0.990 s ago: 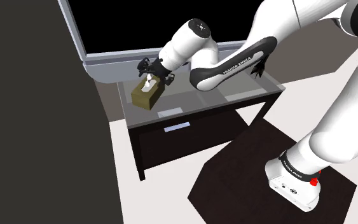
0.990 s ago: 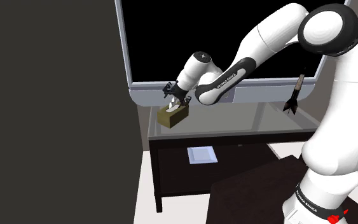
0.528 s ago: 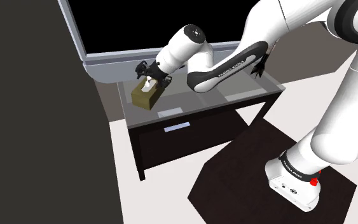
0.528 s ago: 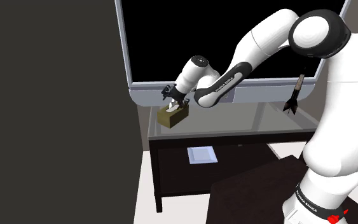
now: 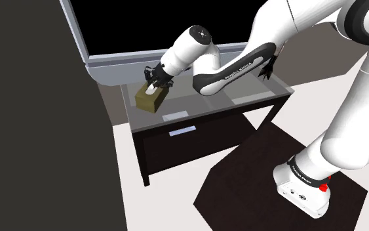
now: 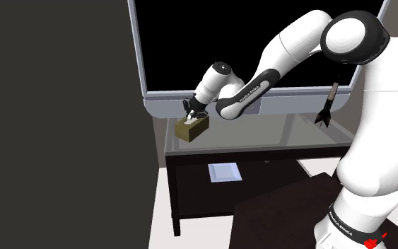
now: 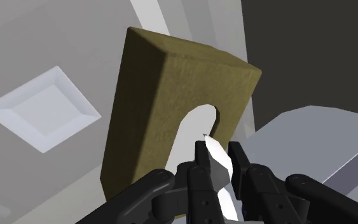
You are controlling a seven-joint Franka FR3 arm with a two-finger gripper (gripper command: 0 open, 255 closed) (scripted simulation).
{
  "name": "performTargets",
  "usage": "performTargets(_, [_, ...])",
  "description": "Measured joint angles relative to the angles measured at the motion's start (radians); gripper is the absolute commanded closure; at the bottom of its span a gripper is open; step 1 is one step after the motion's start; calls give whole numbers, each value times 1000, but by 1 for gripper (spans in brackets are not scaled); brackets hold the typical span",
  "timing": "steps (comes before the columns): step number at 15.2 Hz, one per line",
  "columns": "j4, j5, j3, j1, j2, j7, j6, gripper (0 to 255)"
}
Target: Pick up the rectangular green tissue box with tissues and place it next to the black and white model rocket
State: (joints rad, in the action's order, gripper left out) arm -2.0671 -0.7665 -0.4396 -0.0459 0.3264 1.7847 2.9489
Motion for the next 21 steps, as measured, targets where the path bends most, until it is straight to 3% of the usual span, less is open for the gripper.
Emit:
performTargets(8, [1,10,-7,-8,-4,-10,-3,255])
performTargets(21, [17,246,-167,-129,-105,-213,-117,255])
